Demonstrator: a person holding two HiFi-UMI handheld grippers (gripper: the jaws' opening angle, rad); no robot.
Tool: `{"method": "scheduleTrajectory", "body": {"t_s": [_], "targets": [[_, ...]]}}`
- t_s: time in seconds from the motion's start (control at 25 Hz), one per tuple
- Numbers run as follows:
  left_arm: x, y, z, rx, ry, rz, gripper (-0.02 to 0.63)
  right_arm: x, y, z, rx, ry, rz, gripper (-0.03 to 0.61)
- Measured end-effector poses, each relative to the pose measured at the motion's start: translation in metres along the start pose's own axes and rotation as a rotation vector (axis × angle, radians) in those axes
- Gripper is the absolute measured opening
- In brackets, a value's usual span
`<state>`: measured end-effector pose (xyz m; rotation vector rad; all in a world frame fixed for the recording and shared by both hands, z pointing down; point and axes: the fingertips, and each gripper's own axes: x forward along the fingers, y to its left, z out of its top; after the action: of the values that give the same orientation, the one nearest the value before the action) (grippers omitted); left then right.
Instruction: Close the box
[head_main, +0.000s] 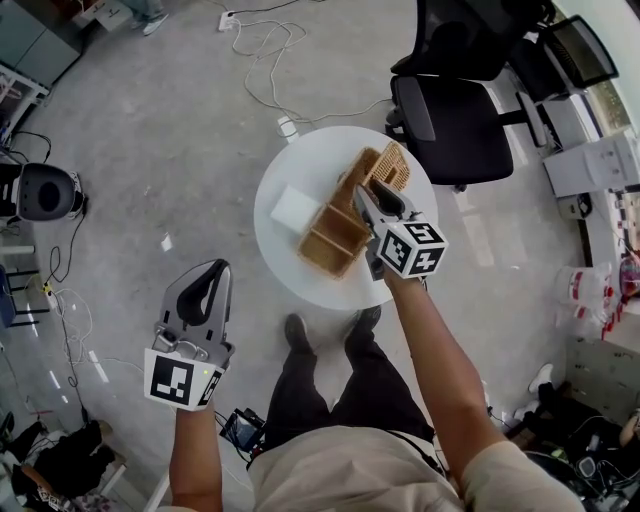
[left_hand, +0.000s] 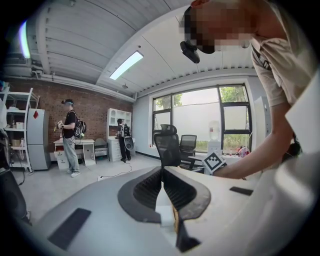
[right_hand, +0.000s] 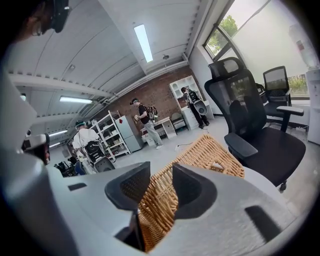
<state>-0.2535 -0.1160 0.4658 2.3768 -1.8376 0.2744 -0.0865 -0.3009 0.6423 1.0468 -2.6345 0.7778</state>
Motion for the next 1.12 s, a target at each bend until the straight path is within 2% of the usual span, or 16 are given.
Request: {"method": "scheduleTrajectory", "body": {"t_s": [0.36, 0.4, 0.44, 0.72, 0.88, 1.12], "targets": [[-0.007, 0.016, -0.008, -0.01, 0.005, 0.02, 0.014, 0.025, -0.001, -0.014, -0.036, 0.047, -0.019, 0.124], [-0.008, 0.018, -0.009, -0.011, 0.004, 0.022, 0.014, 0.027, -0.003, -0.017, -0.043, 0.057, -0.031, 0.099], [-0.008, 0.019, -0.009, -0.011, 0.004, 0.024, 0.014, 0.03, -0.007, -0.021, -0.049, 0.069, -0.045, 0.045], [-0.009, 0.024, -0.003, -0.007, -0.004, 0.035, 0.014, 0.03, -0.026, -0.044, -0.066, 0.158, -0.058, 0.046], [-0.011, 0.02, 0.016, -0.002, -0.026, 0.034, 0.014, 0.013, -0.014, -0.025, -0.08, 0.145, -0.033, 0.04], [-0.01, 0.018, 0.051, 0.023, -0.071, 0.014, 0.014, -0.015, 0.025, 0.038, -0.16, 0.059, 0.038, -0.005]]}}
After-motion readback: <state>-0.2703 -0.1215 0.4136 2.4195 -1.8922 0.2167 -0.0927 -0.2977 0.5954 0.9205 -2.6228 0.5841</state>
